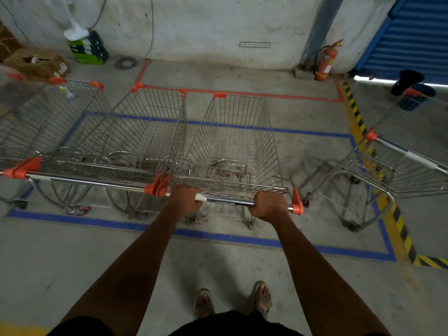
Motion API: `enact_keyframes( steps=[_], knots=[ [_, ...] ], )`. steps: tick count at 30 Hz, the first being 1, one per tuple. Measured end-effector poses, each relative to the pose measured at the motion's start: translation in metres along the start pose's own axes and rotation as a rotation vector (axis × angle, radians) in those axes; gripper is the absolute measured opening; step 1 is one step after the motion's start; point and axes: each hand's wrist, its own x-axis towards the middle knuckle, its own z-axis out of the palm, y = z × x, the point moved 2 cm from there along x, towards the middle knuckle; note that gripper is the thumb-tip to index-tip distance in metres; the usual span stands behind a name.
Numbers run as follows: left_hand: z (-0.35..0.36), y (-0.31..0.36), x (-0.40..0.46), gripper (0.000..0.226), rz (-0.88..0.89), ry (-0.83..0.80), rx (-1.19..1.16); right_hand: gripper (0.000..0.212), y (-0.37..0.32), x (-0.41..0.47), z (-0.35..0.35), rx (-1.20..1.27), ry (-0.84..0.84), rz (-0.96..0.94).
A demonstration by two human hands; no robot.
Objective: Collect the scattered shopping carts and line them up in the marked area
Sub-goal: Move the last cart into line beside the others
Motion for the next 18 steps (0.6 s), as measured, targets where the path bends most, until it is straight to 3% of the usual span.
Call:
enact_keyframes(
  steps=[5, 8, 11, 14, 18],
  knots=[
    [-0.001, 0.005, 0.000, 0.037, -0.041, -0.028, -0.018, 0.037, 0.001, -0.002, -0.003, 0.019, -0.026, -0.027],
    [-0.004, 0.011, 0.006, 0.066, -0.085, -0.100, -0.035, 0.045, 0.004, -0.005, -0.006, 0.019, -0.018, -0.095],
    [-0.011, 0.028, 0.011, 0.091, -0.009, -0.148, -0.029, 0.060, 0.012, -0.015, -0.014, 0.015, 0.086, -0.156],
    [-0.019, 0.063, 0.021, 0.086, 0.061, -0.091, -0.075, 0.058, 0.024, -0.025, -0.019, 0.066, 0.161, -0.097],
    [-0.030, 0.126, 0.035, 0.048, 0.152, 0.092, -0.214, 0.042, 0.053, -0.036, -0.019, 0.117, 0.266, -0.034]
  ],
)
